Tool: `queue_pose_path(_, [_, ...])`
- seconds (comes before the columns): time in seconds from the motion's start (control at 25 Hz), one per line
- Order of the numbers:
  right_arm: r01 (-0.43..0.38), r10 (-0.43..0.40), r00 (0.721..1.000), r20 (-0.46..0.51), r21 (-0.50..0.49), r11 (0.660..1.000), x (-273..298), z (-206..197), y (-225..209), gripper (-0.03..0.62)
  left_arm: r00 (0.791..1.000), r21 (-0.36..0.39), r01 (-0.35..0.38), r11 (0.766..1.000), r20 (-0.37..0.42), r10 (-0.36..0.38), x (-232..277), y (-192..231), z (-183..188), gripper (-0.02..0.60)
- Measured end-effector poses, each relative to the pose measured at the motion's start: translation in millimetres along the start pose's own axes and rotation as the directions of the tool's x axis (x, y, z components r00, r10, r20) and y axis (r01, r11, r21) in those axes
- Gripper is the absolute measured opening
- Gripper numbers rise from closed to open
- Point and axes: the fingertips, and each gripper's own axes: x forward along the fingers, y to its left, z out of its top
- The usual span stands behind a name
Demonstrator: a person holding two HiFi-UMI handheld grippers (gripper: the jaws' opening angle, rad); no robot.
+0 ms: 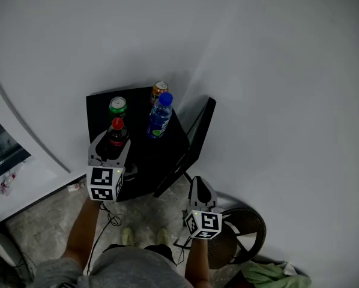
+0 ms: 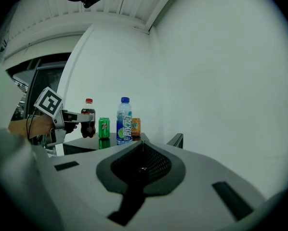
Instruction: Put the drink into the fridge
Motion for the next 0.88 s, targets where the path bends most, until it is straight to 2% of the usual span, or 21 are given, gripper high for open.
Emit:
queue_pose_path(0.44, [-0.186, 0.186, 0.983, 0.004, -0.030, 0.982, 13, 4, -7, 0.025, 0.993, -0.021, -0.114, 0.993, -0.006, 0.114, -43, -36, -3, 0.272])
queue_pose_path(0.72, [-0.309, 0.310, 0.951, 0.005, -0.058, 0.949, 15, 1, -3, 0.025, 0.983, -0.034, -0.183, 0.983, 0.011, 0.183, -67, -62, -14, 0.272])
queue_pose_path(0.88, [-0.376, 0.377, 0.926, 0.003, -0.035, 0.926, 20, -7, -4, 0.025, 0.973, -0.041, -0.232, 0.972, -0.003, 0.232, -77, -75, -29, 0.272])
